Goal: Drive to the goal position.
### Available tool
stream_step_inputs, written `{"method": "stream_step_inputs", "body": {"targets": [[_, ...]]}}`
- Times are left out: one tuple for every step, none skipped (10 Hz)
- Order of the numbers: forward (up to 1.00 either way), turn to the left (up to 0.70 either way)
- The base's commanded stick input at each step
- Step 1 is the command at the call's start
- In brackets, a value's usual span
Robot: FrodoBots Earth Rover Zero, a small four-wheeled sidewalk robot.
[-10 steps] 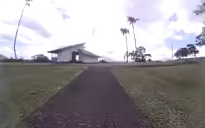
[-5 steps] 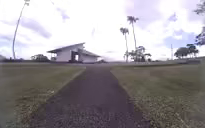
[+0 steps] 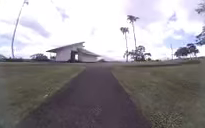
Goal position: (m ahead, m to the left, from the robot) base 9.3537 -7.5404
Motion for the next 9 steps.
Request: {"method": "stream_step_inputs", "body": {"targets": [[0.50, -0.50], [0.50, -0.09], [0.50, 0.00], [0.50, 0.00], [0.50, 0.13], [0.50, 0.40], [0.50, 0.50], [0.50, 0.50], [0.50, 0.50]]}}
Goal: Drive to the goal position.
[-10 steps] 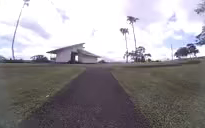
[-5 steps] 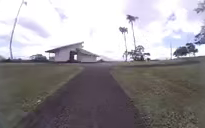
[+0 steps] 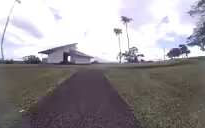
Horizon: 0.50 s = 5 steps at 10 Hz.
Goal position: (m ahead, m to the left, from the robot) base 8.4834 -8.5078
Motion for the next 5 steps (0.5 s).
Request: {"method": "stream_step_inputs", "body": {"targets": [[0.50, 0.50], [0.50, 0.50], [0.50, 0.50], [0.50, 0.50], [0.50, 0.50]]}}
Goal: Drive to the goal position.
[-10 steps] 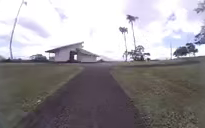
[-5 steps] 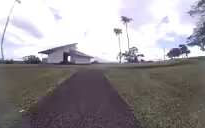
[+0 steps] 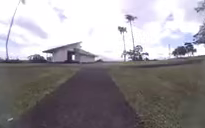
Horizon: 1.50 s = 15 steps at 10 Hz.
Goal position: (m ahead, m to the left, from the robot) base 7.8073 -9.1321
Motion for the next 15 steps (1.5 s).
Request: {"method": "stream_step_inputs", "body": {"targets": [[0.50, 0.50], [0.50, 0.32], [0.50, 0.00], [0.50, 0.00], [0.50, 0.00], [0.50, 0.00], [0.50, 0.00], [0.50, 0.00], [0.50, 0.00], [0.50, 0.00], [0.50, 0.00], [0.50, 0.00], [0.50, 0.00], [0.50, 0.00], [0.50, 0.00]]}}
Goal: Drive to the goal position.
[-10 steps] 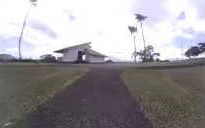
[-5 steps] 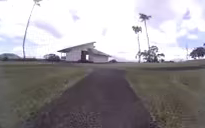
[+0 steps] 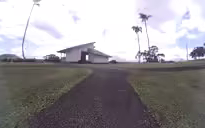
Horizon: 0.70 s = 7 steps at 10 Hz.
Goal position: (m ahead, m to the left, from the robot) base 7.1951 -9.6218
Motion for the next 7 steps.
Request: {"method": "stream_step_inputs", "body": {"targets": [[0.50, 0.00], [0.50, 0.00], [0.50, 0.00], [0.50, 0.00], [0.50, 0.00], [0.50, 0.00], [0.50, 0.00]]}}
